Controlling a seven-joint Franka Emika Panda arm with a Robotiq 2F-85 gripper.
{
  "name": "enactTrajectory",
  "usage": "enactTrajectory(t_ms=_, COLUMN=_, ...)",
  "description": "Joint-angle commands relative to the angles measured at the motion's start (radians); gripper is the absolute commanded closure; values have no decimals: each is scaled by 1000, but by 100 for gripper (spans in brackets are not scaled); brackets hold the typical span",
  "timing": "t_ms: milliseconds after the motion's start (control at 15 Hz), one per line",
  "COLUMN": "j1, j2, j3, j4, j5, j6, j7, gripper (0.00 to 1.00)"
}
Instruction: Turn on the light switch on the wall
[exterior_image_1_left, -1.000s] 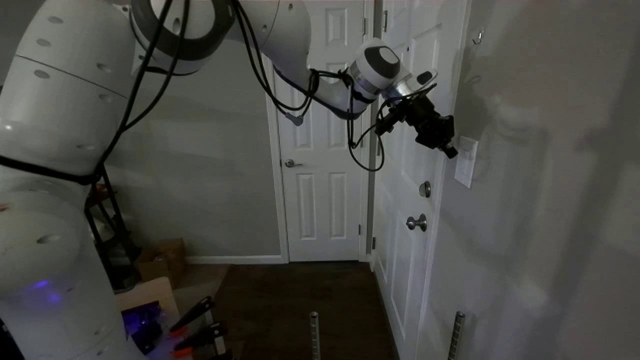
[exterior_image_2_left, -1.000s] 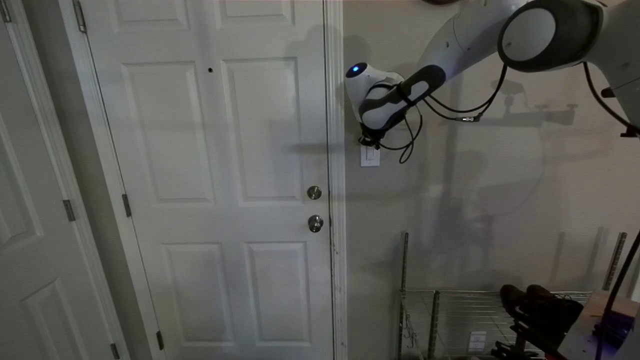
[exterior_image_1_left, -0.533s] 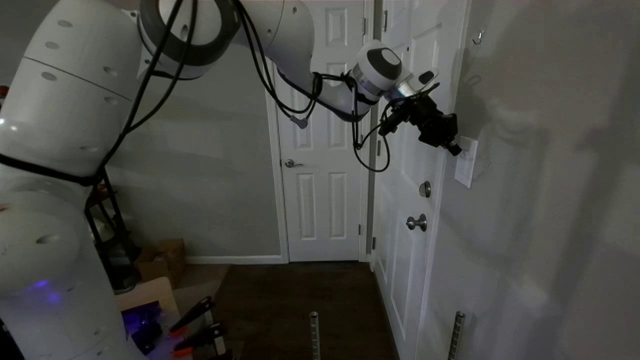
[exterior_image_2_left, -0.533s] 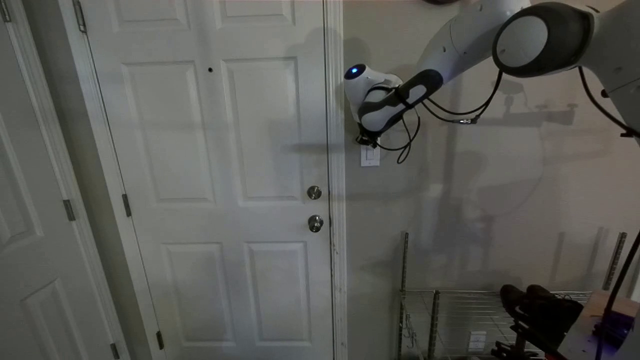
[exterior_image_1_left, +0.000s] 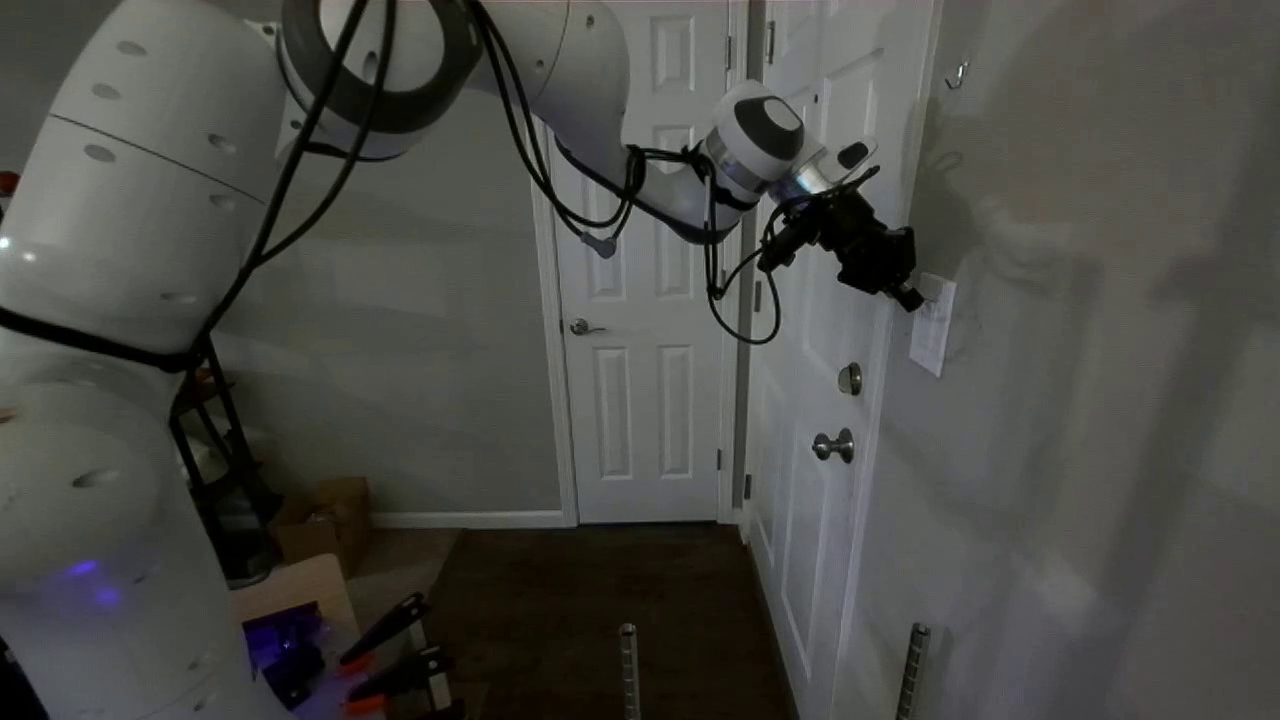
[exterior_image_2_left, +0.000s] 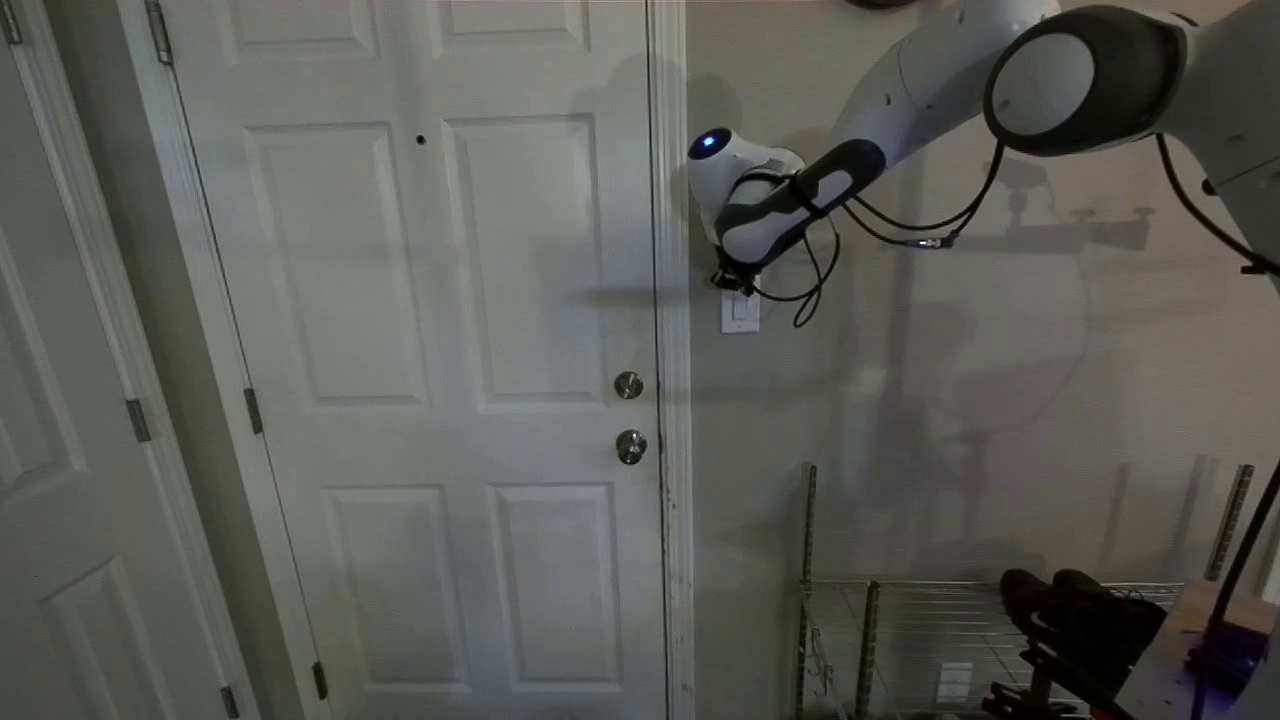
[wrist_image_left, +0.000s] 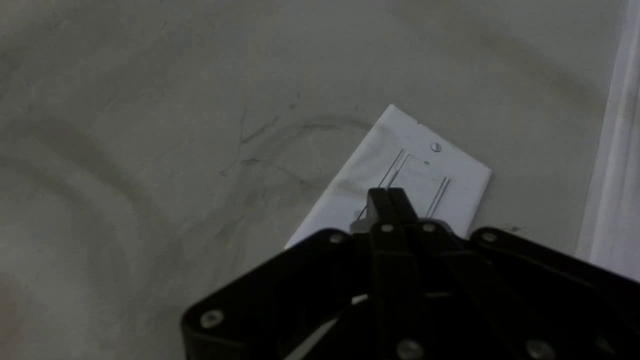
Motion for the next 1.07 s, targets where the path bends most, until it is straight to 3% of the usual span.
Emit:
enactTrajectory(t_ms=0, j1=-8, j2=11, j3=9, j4=14, j5=8, j6=5, j7=-13, gripper=98)
enactTrajectory(t_ms=400, j1=-11, j2=61, j3=2, j4=51, j5=17, j6=78, j7=15, gripper=98)
enactTrajectory(t_ms=1000, j1=0, j2=89, j3=-33, j4=78, j5=0, j6=35, j7=80, gripper=99)
